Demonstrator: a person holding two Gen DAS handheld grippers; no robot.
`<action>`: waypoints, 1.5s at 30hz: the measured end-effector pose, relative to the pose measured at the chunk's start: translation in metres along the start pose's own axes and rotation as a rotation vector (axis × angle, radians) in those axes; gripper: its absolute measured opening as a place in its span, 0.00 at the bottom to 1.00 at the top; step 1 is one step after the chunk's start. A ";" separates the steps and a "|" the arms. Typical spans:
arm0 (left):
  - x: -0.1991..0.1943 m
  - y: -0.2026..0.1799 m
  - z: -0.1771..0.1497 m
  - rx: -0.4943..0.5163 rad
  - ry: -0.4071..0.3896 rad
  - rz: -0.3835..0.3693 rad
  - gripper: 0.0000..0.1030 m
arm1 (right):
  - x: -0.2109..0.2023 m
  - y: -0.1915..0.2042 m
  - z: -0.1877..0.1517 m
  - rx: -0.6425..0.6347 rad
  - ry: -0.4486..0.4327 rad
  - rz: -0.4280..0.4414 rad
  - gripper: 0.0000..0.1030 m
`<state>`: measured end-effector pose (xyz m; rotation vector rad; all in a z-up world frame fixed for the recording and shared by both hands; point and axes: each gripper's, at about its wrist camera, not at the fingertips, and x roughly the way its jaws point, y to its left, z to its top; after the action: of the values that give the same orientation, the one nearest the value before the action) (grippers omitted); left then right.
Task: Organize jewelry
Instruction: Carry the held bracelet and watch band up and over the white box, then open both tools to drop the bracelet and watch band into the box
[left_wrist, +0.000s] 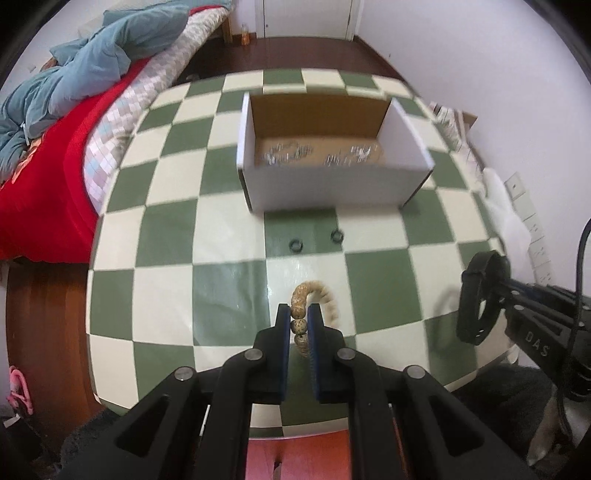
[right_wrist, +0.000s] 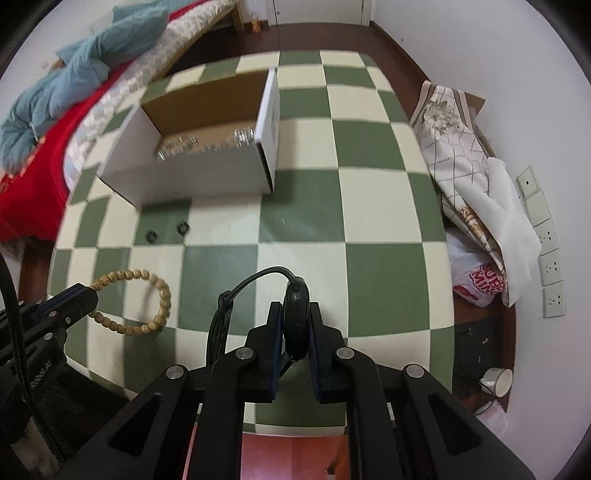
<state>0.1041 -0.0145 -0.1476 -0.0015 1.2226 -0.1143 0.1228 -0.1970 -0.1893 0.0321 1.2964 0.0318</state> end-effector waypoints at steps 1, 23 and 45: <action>-0.008 0.000 0.004 -0.001 -0.015 -0.006 0.06 | -0.006 0.000 0.002 0.007 -0.010 0.013 0.13; -0.034 0.015 0.160 0.033 -0.134 -0.059 0.06 | -0.037 0.017 0.143 0.056 -0.101 0.191 0.12; 0.022 0.021 0.203 -0.005 -0.059 0.086 0.98 | 0.046 0.040 0.188 -0.091 0.138 0.095 0.98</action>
<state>0.3037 -0.0073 -0.1005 0.0427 1.1627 -0.0359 0.3158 -0.1562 -0.1811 0.0140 1.4299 0.1768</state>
